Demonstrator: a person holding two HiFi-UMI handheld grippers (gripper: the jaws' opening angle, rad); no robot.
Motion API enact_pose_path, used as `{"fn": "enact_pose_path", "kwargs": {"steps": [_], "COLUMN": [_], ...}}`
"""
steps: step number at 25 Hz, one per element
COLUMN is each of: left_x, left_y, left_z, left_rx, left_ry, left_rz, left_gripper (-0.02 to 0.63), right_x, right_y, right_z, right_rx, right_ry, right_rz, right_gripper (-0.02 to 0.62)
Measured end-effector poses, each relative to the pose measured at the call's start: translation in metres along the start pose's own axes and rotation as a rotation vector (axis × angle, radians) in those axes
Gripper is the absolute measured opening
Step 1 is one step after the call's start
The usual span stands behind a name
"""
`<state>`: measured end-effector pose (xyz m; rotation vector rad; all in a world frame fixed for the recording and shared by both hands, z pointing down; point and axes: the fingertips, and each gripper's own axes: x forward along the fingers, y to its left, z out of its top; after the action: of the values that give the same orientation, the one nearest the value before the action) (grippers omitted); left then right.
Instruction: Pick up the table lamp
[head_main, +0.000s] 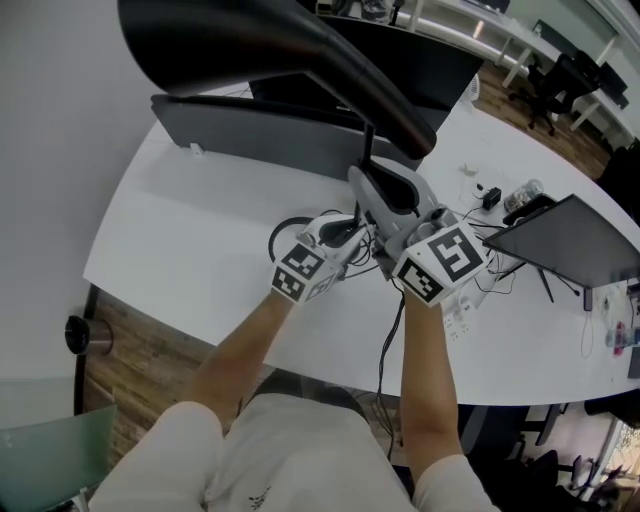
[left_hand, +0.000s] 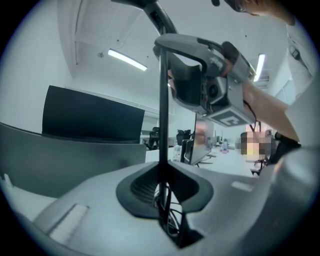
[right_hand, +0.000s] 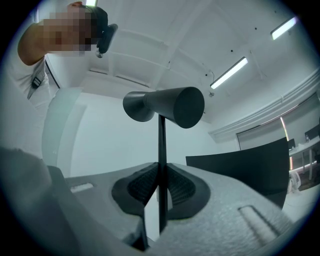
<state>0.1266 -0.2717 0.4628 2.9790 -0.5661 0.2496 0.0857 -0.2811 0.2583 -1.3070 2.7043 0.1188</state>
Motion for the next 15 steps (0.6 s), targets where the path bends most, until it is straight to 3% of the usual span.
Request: {"fn": "enact_pose_path", "kwargs": {"steps": [15], "left_x": [-0.014], "left_y": [-0.031], "left_z": [0.039], "left_rx": [0.032], "left_ry": [0.012], "left_rz": [-0.046], "left_gripper": [0.048], "right_x": [-0.021], "right_y": [0.010], "right_z": [0.046], "right_rx": [0.012], "right_ry": [-0.020], "right_rz": [-0.026], "right_gripper": [0.043]}}
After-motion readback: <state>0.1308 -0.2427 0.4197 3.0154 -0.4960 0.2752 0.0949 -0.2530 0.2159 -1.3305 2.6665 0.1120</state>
